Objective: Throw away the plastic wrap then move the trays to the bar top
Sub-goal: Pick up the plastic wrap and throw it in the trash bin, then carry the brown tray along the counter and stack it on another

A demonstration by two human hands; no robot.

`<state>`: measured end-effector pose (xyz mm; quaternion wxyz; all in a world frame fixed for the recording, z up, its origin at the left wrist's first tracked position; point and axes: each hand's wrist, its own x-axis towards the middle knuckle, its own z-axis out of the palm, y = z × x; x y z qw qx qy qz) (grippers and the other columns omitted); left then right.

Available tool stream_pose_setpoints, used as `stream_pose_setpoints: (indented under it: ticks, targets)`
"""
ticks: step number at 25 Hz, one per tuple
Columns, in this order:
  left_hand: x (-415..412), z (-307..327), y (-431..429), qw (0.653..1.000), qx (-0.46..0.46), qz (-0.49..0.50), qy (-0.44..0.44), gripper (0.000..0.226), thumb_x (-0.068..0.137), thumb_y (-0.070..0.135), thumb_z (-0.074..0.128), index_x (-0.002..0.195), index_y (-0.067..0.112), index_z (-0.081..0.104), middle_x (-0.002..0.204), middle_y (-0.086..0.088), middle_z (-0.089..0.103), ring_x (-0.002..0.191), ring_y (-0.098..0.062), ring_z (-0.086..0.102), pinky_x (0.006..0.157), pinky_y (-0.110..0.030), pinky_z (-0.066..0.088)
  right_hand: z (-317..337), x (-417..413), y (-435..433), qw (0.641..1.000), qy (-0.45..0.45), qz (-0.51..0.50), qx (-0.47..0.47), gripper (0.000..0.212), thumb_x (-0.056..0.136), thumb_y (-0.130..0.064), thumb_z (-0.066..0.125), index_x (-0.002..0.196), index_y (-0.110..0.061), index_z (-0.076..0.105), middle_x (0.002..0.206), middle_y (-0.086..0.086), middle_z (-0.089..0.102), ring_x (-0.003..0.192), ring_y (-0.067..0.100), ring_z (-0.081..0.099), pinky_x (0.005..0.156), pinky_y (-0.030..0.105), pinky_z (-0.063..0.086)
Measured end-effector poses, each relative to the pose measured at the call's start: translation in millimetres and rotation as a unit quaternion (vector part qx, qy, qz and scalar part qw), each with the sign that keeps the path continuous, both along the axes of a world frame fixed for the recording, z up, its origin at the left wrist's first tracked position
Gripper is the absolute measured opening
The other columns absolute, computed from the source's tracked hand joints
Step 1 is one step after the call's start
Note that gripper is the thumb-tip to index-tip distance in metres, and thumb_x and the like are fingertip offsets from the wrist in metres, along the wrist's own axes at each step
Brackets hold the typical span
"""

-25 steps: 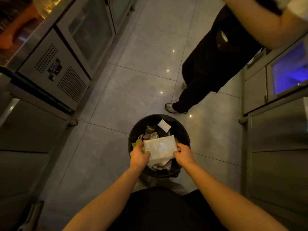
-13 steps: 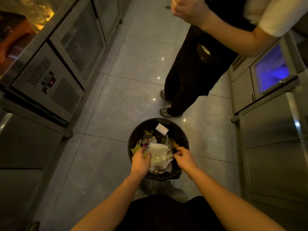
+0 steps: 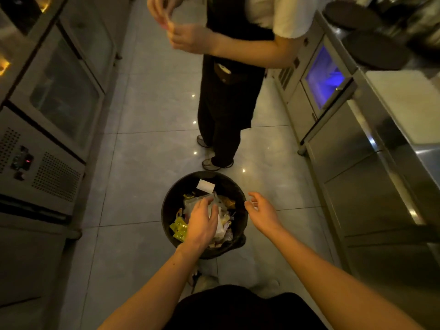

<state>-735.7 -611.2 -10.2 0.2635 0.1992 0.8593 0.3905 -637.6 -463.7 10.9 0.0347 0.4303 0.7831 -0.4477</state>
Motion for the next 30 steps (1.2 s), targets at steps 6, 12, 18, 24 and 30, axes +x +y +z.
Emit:
stream_pose_setpoints:
  ticks: [6, 12, 18, 24, 30]
  targets:
    - [66.7, 23.4, 81.5, 0.984, -0.015, -0.148, 0.098, 0.040, 0.100, 0.038, 0.039, 0.133, 0.017, 0.050, 0.135, -0.005, 0.052, 0.126, -0.022, 0.049, 0.103, -0.036, 0.041, 18.6, 98.6, 68.6, 0.992, 0.021, -0.009, 0.124, 0.046, 0.095, -0.028, 0.050, 0.138, -0.012, 0.048, 0.137, 0.014, 0.052, 0.126, 0.028, 0.050, 0.106, 0.037, 0.040]
    - [173.2, 39.1, 196.0, 0.936, 0.017, -0.297, 0.190, 0.049, 0.096, 0.044, 0.032, 0.129, 0.013, 0.054, 0.129, -0.009, 0.056, 0.117, -0.029, 0.055, 0.097, -0.038, 0.045, 44.8, 246.4, 157.4, 0.961, -0.028, -0.063, 0.267, 0.045, 0.095, -0.030, 0.046, 0.136, -0.012, 0.047, 0.131, 0.014, 0.053, 0.116, 0.034, 0.053, 0.095, 0.043, 0.045]
    - [285.0, 57.4, 308.0, 0.858, 0.047, -0.444, 0.253, 0.054, 0.095, 0.047, 0.029, 0.127, 0.014, 0.056, 0.127, -0.010, 0.059, 0.115, -0.031, 0.056, 0.099, -0.042, 0.045, 64.1, 399.5, 217.4, 0.920, -0.099, -0.181, 0.333, 0.049, 0.092, -0.030, 0.050, 0.138, -0.013, 0.047, 0.128, 0.018, 0.054, 0.111, 0.037, 0.056, 0.090, 0.045, 0.049]
    - [358.6, 64.8, 391.0, 0.782, 0.057, -0.554, 0.279, 0.052, 0.096, 0.047, 0.029, 0.133, 0.018, 0.050, 0.130, -0.007, 0.055, 0.118, -0.027, 0.053, 0.098, -0.039, 0.041, 67.1, 486.6, 248.1, 0.884, -0.146, -0.291, 0.336, 0.048, 0.095, -0.034, 0.050, 0.139, -0.015, 0.044, 0.133, 0.014, 0.054, 0.117, 0.031, 0.055, 0.091, 0.039, 0.050]
    - [402.5, 44.4, 490.3, 0.734, 0.090, -0.618, 0.267, 0.047, 0.095, 0.043, 0.031, 0.130, 0.017, 0.050, 0.126, -0.008, 0.057, 0.114, -0.030, 0.055, 0.096, -0.044, 0.046, 53.0, 532.6, 299.1, 0.853, -0.200, -0.390, 0.282, 0.054, 0.095, -0.038, 0.047, 0.145, -0.019, 0.036, 0.144, 0.013, 0.045, 0.128, 0.031, 0.047, 0.103, 0.044, 0.045]
